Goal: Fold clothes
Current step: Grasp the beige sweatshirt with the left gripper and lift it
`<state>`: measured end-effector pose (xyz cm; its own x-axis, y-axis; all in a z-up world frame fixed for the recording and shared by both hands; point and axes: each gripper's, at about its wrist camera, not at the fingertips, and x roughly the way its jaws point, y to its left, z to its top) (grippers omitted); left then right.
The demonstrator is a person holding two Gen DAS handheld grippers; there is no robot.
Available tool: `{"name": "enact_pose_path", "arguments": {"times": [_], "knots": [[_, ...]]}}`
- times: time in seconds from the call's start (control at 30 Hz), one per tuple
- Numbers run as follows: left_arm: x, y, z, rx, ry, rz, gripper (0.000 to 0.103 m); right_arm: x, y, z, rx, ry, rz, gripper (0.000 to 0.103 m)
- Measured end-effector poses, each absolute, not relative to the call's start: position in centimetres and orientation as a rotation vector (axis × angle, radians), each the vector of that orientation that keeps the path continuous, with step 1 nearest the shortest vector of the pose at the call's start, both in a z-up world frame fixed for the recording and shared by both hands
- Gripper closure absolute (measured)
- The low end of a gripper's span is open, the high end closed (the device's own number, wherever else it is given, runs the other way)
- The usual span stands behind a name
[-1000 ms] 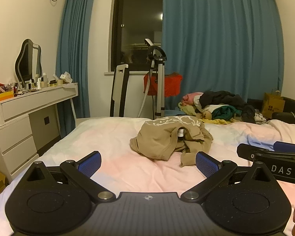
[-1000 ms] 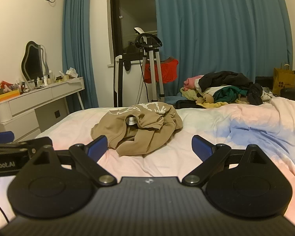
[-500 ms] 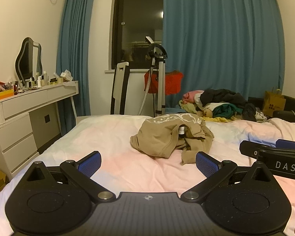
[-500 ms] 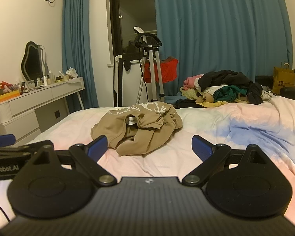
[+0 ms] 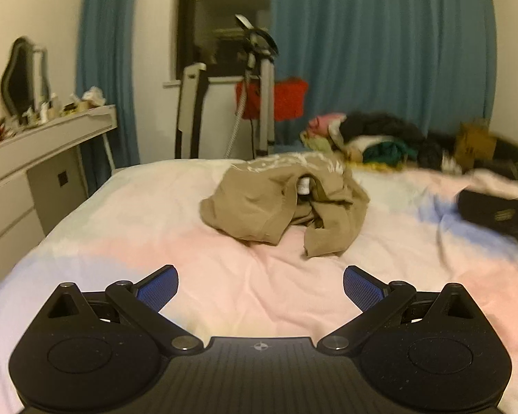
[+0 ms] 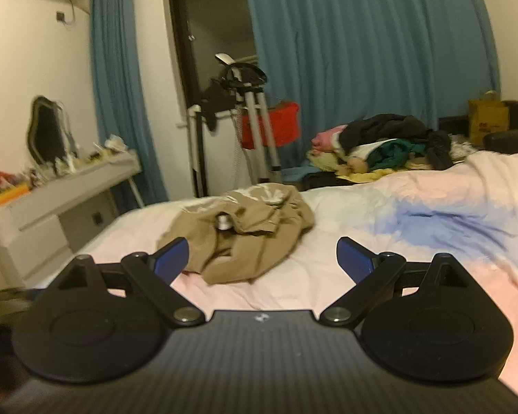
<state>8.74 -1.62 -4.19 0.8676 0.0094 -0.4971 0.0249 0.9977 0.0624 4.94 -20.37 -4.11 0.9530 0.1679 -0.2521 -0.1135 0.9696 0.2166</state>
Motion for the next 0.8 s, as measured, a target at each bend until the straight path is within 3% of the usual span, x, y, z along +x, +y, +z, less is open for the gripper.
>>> {"name": "enact_pose_path", "arguments": {"times": [0.13,0.27,0.53,0.57,0.63,0.67,0.7,0.73,0.8], "knots": [[14.9,-1.1,-6.4,0.099,0.61,0.044,0.015,5.7,-20.6,-4.6,0.205,0.256,0.137,0.009],[19.3,-0.6,-8.3,0.113,0.617,0.057,0.02,7.6,-20.8,-5.6,0.205,0.264,0.128,0.009],[21.6,-2.7,-11.2,0.24,0.456,-0.037,0.029,12.2,-21.4,-8.6,0.23,0.344,0.133,0.009],[21.8,-2.8,-11.3,0.238,0.434,-0.014,0.035,12.5,-21.4,-8.8,0.228,0.346,0.134,0.009],[22.3,-2.5,-11.1,0.206,0.416,0.009,0.068,13.1,-21.4,-9.3,0.225,0.349,0.135,0.009],[22.4,-2.2,-10.8,0.179,0.404,0.019,0.074,13.4,-21.4,-9.5,0.223,0.351,0.136,0.009],[22.4,-1.7,-10.5,0.148,0.39,0.029,0.09,13.7,-21.4,-9.8,0.222,0.352,0.137,0.009],[22.1,-1.3,-9.9,0.124,0.366,0.041,0.099,14.0,-21.4,-10.0,0.22,0.354,0.137,0.009],[20.9,-0.4,-8.5,0.091,0.306,0.058,0.102,14.6,-21.4,-10.5,0.217,0.357,0.139,0.009]]}}
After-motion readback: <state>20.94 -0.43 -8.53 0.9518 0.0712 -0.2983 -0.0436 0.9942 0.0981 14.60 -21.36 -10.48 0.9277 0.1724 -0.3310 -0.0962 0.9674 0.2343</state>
